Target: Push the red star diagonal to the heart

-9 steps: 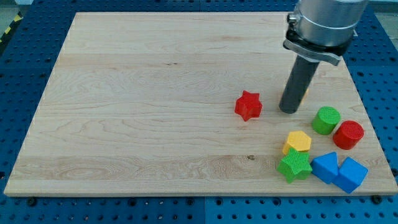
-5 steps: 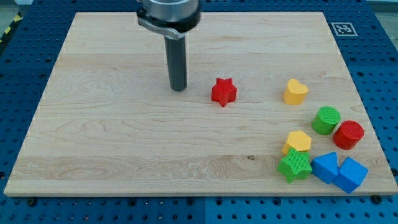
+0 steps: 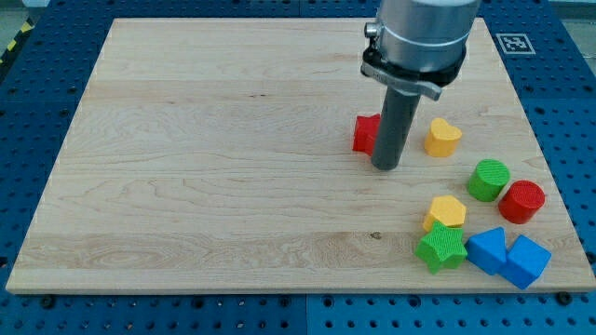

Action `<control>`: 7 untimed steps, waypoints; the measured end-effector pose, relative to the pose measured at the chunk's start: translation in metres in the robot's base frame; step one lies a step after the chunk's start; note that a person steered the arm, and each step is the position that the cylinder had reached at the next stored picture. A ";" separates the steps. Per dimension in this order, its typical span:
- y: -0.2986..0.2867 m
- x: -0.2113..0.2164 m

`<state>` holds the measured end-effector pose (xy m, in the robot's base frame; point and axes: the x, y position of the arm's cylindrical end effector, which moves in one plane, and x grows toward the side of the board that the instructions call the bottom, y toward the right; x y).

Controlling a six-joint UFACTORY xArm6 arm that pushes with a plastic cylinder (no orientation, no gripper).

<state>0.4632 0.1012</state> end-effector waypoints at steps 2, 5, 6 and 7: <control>-0.042 -0.092; -0.112 -0.120; -0.174 -0.138; -0.183 -0.147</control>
